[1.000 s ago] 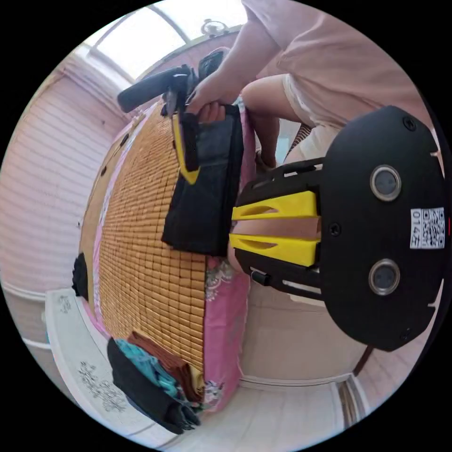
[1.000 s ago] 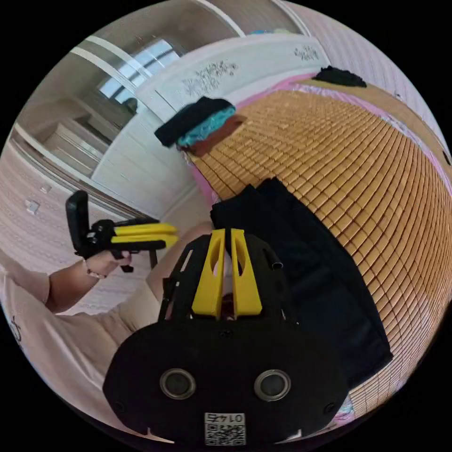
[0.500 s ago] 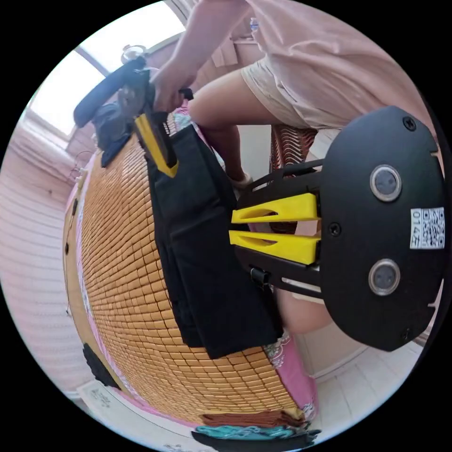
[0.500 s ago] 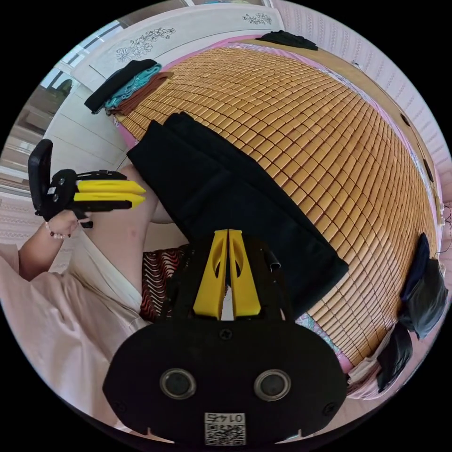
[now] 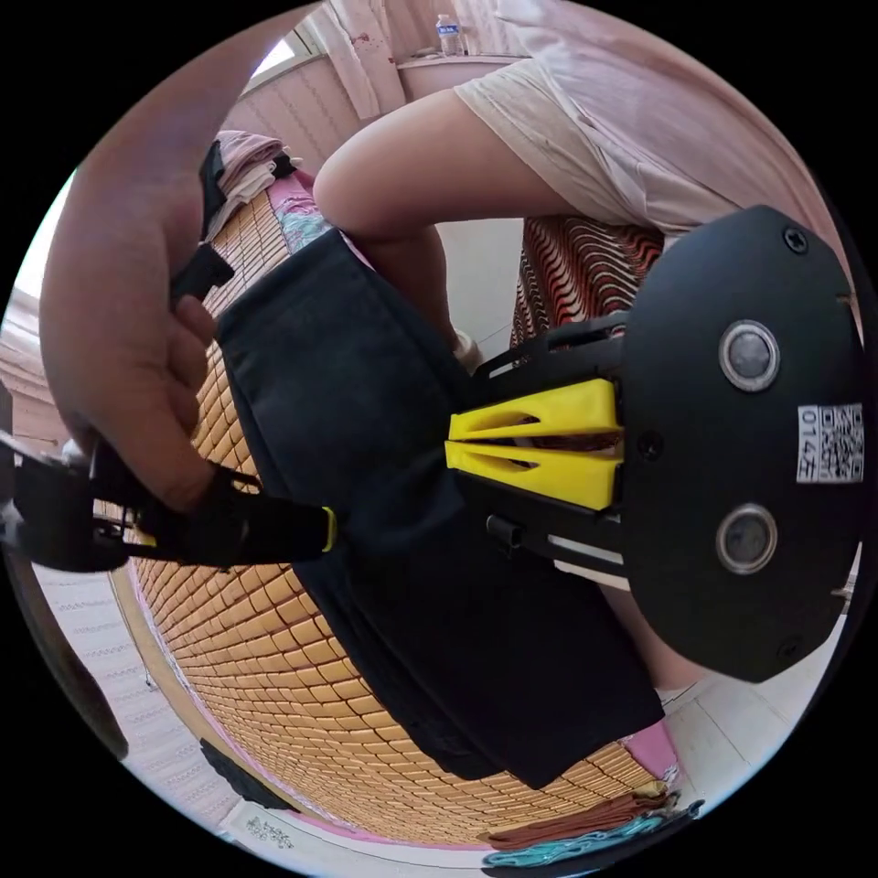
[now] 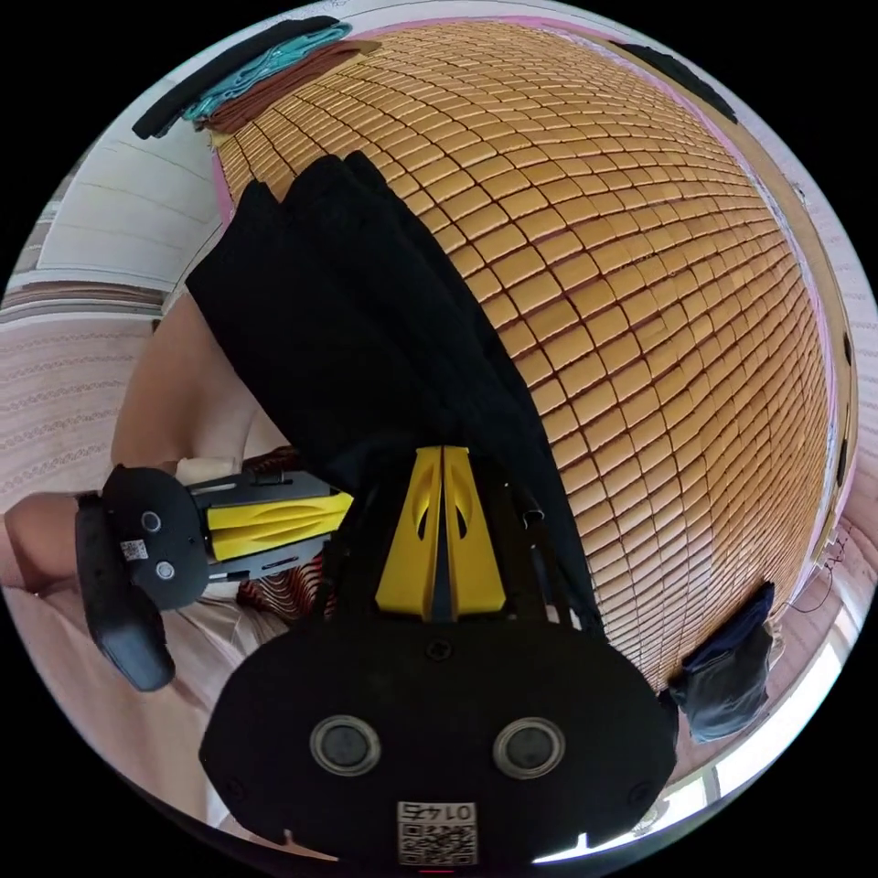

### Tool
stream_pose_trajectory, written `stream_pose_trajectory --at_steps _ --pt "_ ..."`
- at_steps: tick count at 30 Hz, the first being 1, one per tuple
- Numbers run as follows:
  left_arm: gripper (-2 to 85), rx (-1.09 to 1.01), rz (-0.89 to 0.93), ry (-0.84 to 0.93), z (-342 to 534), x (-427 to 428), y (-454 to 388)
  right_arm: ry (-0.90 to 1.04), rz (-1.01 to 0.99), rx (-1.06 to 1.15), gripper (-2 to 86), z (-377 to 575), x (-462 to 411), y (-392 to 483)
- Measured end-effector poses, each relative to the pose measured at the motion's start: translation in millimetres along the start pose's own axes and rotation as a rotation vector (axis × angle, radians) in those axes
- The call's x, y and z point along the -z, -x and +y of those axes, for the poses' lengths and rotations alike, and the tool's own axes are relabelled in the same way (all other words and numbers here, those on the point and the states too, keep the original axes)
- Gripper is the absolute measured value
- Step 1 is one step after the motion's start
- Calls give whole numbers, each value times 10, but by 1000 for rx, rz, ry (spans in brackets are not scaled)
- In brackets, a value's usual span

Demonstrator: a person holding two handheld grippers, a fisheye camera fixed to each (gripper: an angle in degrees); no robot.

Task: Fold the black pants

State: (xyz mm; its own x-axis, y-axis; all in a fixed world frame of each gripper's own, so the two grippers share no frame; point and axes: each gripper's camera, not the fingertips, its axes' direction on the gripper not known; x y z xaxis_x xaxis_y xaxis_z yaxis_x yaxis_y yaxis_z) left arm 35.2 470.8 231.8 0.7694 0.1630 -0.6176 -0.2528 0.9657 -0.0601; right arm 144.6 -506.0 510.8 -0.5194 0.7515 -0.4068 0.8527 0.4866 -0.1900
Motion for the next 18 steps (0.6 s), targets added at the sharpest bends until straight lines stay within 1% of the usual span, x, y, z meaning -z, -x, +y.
stream_pose_trajectory --at_steps 1,2,3,4,6,8,11,13,16,18 --pt "-10 8 12 -11 28 -10 -2 -3 21 -1 -6 -39 2 -22" --pt "-10 8 15 -12 39 -19 -19 34 56 -1 -6 -134 -73 -66" --pt "-10 4 13 -8 40 -26 -33 78 64 9 -6 -215 -199 -94" --pt "-10 -4 3 -3 43 -38 -67 69 70 12 -6 -240 -203 -106" --pt "-10 -14 -15 -3 61 -58 -124 144 71 37 -6 -359 -235 -171" --pt "-10 -25 -44 -15 104 -93 -206 183 52 54 -6 -406 -239 -253" --pt "-10 -36 -66 -19 150 -119 -286 211 -14 1 -7 -421 -218 -461" --pt "-10 -36 -60 -21 179 -125 -308 203 -20 -13 -7 -372 -185 -539" --pt "-9 -33 -32 -33 242 -79 -323 124 -19 -38 -7 -155 -60 -656" --pt "-8 -37 -7 -79 308 11 -345 -41 -72 -133 -5 256 161 -854"
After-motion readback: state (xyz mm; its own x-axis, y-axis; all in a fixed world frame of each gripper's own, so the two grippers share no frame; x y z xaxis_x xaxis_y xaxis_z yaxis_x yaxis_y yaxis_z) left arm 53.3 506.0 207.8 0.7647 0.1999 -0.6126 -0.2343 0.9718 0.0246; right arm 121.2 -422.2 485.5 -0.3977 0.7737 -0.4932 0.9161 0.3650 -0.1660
